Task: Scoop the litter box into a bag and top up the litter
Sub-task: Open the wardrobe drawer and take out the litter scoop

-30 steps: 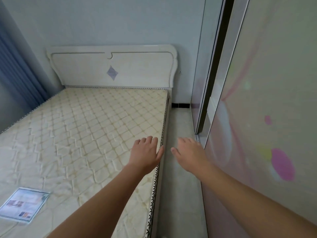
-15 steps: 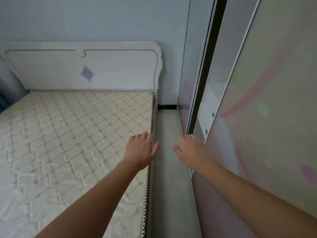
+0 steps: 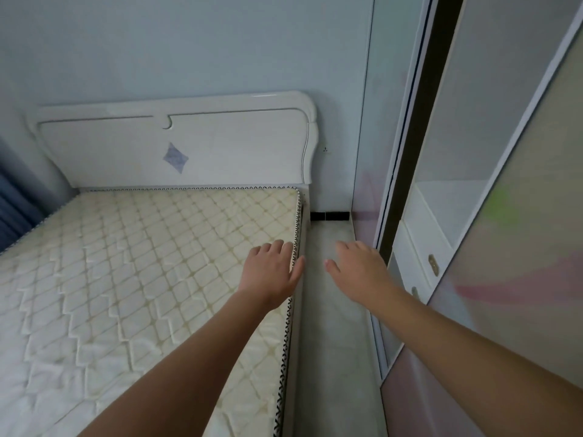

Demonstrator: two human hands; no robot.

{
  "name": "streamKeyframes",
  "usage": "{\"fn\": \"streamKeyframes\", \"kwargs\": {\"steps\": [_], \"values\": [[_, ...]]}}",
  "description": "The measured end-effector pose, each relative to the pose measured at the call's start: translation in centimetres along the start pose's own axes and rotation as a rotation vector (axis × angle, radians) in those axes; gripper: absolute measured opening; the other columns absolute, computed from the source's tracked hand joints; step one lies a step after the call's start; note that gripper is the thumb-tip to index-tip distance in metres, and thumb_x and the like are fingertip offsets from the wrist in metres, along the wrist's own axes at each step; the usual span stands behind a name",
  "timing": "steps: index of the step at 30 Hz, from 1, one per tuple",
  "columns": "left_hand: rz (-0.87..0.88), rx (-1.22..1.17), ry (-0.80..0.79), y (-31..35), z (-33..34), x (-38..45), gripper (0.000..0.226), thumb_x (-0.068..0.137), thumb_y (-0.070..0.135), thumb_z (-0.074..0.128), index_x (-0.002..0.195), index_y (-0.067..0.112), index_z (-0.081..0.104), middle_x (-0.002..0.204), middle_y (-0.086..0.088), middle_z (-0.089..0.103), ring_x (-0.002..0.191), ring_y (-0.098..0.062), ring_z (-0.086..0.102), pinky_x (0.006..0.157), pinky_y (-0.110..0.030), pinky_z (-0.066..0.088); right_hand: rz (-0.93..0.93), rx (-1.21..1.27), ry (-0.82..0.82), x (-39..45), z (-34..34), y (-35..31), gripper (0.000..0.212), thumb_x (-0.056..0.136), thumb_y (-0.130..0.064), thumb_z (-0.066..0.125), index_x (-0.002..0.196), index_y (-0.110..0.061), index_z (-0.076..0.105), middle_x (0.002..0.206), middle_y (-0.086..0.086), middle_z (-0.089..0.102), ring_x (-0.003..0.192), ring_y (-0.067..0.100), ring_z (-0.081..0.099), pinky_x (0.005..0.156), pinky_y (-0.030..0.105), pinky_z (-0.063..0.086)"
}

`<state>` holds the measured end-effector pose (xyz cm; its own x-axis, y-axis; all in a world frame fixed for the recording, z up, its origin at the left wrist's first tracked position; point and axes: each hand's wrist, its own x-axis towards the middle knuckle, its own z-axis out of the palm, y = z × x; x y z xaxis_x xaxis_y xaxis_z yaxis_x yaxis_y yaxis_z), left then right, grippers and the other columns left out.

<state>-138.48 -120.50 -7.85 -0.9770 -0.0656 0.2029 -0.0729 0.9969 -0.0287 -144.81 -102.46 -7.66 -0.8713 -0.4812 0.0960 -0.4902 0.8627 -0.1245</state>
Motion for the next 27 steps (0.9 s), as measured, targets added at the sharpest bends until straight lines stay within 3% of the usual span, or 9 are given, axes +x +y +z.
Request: {"fn": "streamKeyframes", "kwargs": {"steps": [7,14,20,27], "values": [[-0.029,0.03,-0.062,-4.9,3.6,7.4,0.07,0.092,0.058,0.004,0.12,0.017,0.054,0.121,-0.001,0.061,0.109,-0.025,0.057,0.095,-0.039,0.042,-0.015,-0.002,-0.052,9.6,3.1,0.5,0.041,0.098,-0.048,0.031,0.115,-0.016,0.051,0.116,0.005,0.06,0.11,0.024,0.052,0.092,0.038,0.04],[0.064,-0.023,-0.045,-8.7,7.1,19.5,0.064,0.094,0.055,0.01,0.123,0.017,0.053,0.122,-0.002,0.059,0.11,-0.026,0.056,0.096,-0.04,0.042,0.052,-0.025,-0.075,20.0,4.4,2.4,0.039,0.098,-0.046,0.033,0.11,-0.015,0.052,0.116,0.005,0.06,0.11,0.025,0.051,0.091,0.038,0.038],[0.173,-0.047,-0.043,-8.5,8.6,28.2,0.065,0.094,0.056,0.013,0.124,0.015,0.054,0.125,-0.004,0.06,0.111,-0.027,0.057,0.096,-0.041,0.043,0.134,0.008,-0.016,26.2,3.5,5.8,0.04,0.098,-0.045,0.033,0.115,-0.016,0.053,0.112,0.005,0.061,0.103,0.023,0.052,0.088,0.038,0.041],[0.191,-0.05,-0.035,-8.3,10.1,35.7,0.067,0.093,0.056,0.01,0.122,0.016,0.056,0.124,-0.002,0.06,0.11,-0.026,0.058,0.095,-0.039,0.043,0.152,0.021,-0.017,33.2,3.7,9.0,0.041,0.099,-0.044,0.033,0.122,-0.016,0.051,0.119,0.004,0.059,0.11,0.022,0.05,0.094,0.036,0.039]]}}
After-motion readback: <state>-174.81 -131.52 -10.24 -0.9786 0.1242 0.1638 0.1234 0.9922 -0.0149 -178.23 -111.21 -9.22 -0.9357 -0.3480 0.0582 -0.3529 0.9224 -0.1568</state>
